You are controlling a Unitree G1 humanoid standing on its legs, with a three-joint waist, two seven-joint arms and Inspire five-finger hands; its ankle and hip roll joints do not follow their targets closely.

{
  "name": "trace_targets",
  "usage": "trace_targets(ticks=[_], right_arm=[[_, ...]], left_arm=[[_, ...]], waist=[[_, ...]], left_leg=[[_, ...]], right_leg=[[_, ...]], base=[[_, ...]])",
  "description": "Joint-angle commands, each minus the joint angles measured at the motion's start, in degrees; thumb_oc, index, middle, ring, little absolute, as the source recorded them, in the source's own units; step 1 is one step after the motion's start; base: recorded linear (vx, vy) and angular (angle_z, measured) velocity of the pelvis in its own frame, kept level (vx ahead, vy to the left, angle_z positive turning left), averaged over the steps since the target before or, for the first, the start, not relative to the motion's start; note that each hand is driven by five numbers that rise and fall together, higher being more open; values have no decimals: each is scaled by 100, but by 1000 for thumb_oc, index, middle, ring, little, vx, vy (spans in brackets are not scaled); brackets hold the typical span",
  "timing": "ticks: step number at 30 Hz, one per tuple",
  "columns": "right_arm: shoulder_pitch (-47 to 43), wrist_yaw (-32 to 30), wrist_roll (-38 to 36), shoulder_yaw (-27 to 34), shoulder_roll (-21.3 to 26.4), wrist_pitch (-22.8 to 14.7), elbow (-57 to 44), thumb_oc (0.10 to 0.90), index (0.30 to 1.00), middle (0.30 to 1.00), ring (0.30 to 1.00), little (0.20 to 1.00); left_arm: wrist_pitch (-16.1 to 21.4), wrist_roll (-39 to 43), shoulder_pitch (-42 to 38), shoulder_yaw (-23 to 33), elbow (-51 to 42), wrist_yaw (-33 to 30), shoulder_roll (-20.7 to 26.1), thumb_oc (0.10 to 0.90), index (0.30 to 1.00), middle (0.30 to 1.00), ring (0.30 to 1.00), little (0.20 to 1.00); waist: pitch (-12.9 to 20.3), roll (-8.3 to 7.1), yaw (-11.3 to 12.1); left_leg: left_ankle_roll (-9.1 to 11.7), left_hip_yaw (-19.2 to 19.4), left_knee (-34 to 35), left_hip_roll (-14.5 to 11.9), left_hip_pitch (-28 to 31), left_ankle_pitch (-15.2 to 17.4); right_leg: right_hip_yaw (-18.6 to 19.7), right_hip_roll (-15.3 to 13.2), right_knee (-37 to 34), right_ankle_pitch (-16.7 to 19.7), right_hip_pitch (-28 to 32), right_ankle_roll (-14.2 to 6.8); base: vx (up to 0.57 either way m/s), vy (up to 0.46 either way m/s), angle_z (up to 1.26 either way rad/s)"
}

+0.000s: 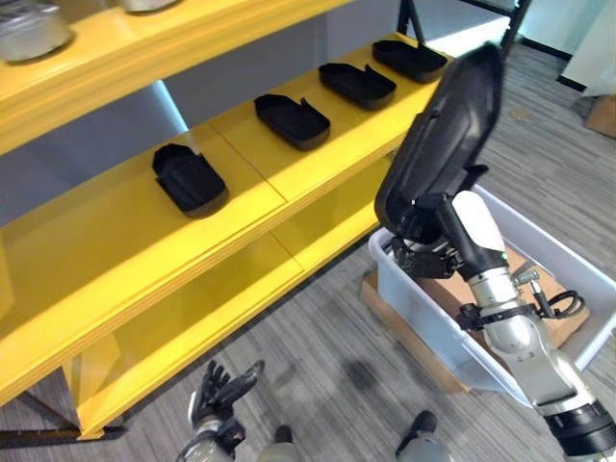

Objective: Move parts from the plastic box to the shelf.

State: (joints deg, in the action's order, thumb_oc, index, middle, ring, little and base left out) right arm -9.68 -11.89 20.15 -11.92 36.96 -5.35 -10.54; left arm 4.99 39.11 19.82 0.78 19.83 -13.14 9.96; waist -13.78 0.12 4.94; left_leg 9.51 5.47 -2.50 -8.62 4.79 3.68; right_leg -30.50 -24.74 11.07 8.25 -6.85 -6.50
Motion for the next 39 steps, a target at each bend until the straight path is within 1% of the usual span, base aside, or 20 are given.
trace_targets(ticks=[1,2,8,14,16,20,21,22,23,24,26,27,28,29,30,32,34,36,37,39], right_arm=[[-714,-283,86,217,59,-413,-605,400,300,300,300,300],[-746,-203,150,136,24,-423,-629,400,300,300,300,300],[-882,-90,181,-43,3,-413,-547,400,300,300,300,300],[-1215,54,160,-324,-72,-419,-429,400,300,300,300,300],[-1331,103,174,-459,-179,-412,-360,400,300,300,300,300],[-1349,176,209,-523,-244,-391,-325,400,300,300,300,300],[-1368,205,256,-560,-294,-382,-308,400,300,300,300,300],[-1355,215,277,-584,-338,-385,-282,400,300,300,300,300],[-1357,238,285,-605,-347,-392,-277,400,300,300,300,300],[-1342,270,275,-619,-357,-401,-266,400,300,300,300,300],[-1248,349,219,-591,-335,-418,-297,400,300,300,300,300],[-1109,413,145,-522,-294,-463,-375,400,300,300,300,300],[-1082,445,89,-518,-287,-481,-391,400,300,300,300,300],[-1093,450,40,-516,-274,-493,-394,400,300,300,300,300],[-1101,462,-34,-513,-263,-514,-390,400,300,300,300,300],[-1208,443,-151,-555,-255,-557,-367,400,300,300,300,300],[-1349,463,-228,-621,-258,-586,-353,400,300,300,300,300],[-1442,471,-221,-668,-221,-585,-359,400,300,300,300,300],[-1360,493,-230,-618,-181,-593,-401,400,300,300,300,300],[-1352,493,-299,-599,-140,-617,-414,400,300,300,300,300]], left_arm=[[264,-178,40,-70,-520,134,70,900,1000,1000,1000,1000],[298,-171,96,-11,-653,134,43,900,1000,1000,1000,1000],[294,-172,145,34,-628,147,39,900,1000,1000,1000,1000],[317,-144,184,175,-664,135,57,900,1000,1000,1000,1000],[325,-141,190,217,-695,131,89,900,1000,1000,1000,1000],[334,-145,207,264,-765,129,132,900,1000,1000,1000,1000],[325,-171,208,272,-796,133,167,900,1000,1000,1000,1000],[339,-226,181,306,-807,116,248,900,1000,1000,1000,1000],[350,-241,154,315,-803,107,294,900,1000,1000,1000,1000],[375,-256,122,333,-798,76,367,900,1000,1000,1000,1000],[385,-262,73,392,-712,68,481,900,1000,1000,1000,1000],[391,-276,80,422,-683,80,513,900,1000,1000,1000,1000],[394,-282,68,425,-693,74,523,900,1000,1000,1000,1000],[380,-292,87,431,-707,86,521,900,1000,1000,1000,1000],[353,-313,102,428,-695,114,510,900,1000,1000,1000,1000],[342,-317,130,433,-730,120,467,900,1000,1000,1000,1000],[334,-277,113,449,-674,103,421,900,1000,1000,1000,1000],[340,-262,99,405,-651,108,429,900,1000,1000,1000,1000],[347,-232,115,391,-621,118,384,900,1000,1000,1000,1000],[393,-211,137,354,-624,120,289,900,1000,1000,1000,1000]], waist=[[513,-101,-114],[544,-154,-23],[584,-252,122],[565,-406,379],[546,-474,503],[518,-517,604],[490,-530,657],[440,-529,678],[419,-530,670],[388,-537,619],[329,-498,521],[299,-430,398],[266,-386,299],[261,-355,250],[241,-348,217],[186,-367,133],[140,-417,51],[113,-450,-59],[154,-505,-82],[261,-586,-62]], left_leg=[[-499,-111,525,-39,-264,-400],[-548,-179,558,95,-320,-385],[-609,-283,576,238,-377,-361],[-754,-437,328,471,-454,-182],[-848,-530,195,639,-510,-89],[-942,-612,76,856,-568,-22],[-1015,-664,-2,978,-594,25],[-1084,-758,-76,1079,-617,34],[-1109,-817,-87,1115,-619,32],[-1155,-927,-116,1172,-665,-10],[-1220,-1163,-208,1242,-725,-16],[-1294,-1423,-272,1306,-743,-24],[-1346,-1535,-267,1310,-732,-23],[-1368,-1579,-243,1310,-729,-49],[-1394,-1620,-238,1345,-695,-37],[-1425,-1672,-206,1388,-596,13],[-1419,-1762,-174,1440,-455,60],[-1365,-1980,-173,1475,-335,117],[-1322,-2053,-164,1510,-307,140],[-1270,-2028,-157,1482,-296,213]], right_leg=[[-219,28,112,-469,308,-298],[-286,-65,-4,-320,339,-390],[-348,-143,-187,-149,439,-486],[-239,-229,-389,72,542,-582],[-239,-357,-442,219,597,-648],[-226,-521,-433,417,647,-709],[-195,-625,-333,456,670,-717],[3,-699,-78,490,655,-690],[209,-669,5,505,623,-674],[611,-555,65,535,548,-633],[1573,-73,181,374,317,-492],[2277,514,352,46,137,-329],[2527,921,474,-246,-18,-216],[2553,1173,483,-431,-177,-132],[2486,1314,482,-455,-321,-85],[2228,1491,328,-333,-680,-45],[2059,1584,42,-130,-958,-100],[2225,1721,-220,-3,-997,-146],[2341,1766,-464,-26,-789,-139],[2357,1862,-745,11,-559,-87]], base=[[-32,126,14],[-32,100,23],[-19,49,18],[-10,71,6],[-22,134,10],[-4,114,17],[-1,223,36],[2,216,35],[-12,152,46],[-19,90,64],[35,82,98],[131,111,80],[151,118,61],[119,78,75],[103,45,81],[117,9,32],[161,-16,31],[167,-54,44],[138,-97,13],[147,-134,42]])
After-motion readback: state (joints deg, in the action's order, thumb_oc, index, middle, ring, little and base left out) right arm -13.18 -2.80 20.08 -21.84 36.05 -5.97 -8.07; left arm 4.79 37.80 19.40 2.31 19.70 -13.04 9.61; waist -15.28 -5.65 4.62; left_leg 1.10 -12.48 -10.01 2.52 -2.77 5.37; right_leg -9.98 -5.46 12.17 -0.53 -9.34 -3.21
